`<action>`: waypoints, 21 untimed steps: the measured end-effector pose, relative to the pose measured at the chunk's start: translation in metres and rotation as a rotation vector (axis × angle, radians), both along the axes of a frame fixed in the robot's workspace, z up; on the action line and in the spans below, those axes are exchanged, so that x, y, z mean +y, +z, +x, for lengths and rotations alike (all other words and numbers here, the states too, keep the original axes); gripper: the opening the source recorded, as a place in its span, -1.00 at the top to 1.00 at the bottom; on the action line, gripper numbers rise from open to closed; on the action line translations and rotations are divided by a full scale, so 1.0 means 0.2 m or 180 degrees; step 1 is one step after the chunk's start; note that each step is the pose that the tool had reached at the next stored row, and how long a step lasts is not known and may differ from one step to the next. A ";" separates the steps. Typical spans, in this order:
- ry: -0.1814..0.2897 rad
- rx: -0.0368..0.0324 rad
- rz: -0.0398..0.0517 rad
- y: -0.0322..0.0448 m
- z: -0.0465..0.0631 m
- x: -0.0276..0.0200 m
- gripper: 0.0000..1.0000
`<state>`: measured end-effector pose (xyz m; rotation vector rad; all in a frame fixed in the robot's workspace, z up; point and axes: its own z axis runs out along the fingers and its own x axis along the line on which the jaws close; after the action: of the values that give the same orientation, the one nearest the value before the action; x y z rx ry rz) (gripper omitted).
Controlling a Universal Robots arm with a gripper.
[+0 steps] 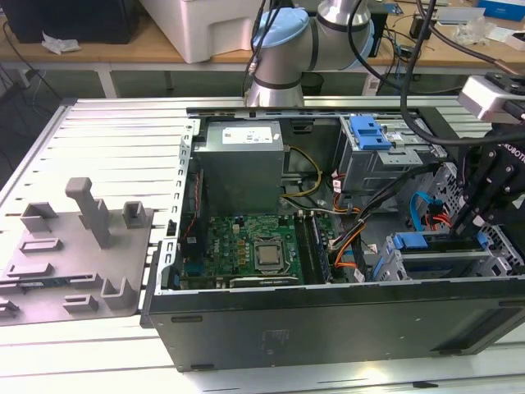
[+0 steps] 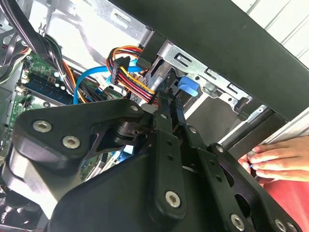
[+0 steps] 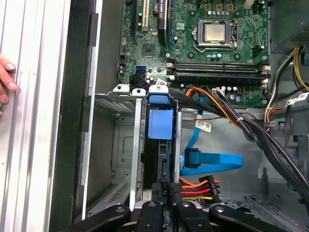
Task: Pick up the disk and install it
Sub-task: 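Insert the first disk wire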
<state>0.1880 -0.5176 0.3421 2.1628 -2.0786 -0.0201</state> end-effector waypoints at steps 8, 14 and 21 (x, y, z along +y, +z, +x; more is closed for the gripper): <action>0.0000 0.0000 -0.0001 0.013 0.00 0.000 0.65; 0.0000 0.0000 -0.0001 0.009 0.00 0.008 0.65; 0.0000 0.0000 -0.0001 0.003 0.00 0.009 0.65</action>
<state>0.1880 -0.5158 0.3426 2.1626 -2.0784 -0.0195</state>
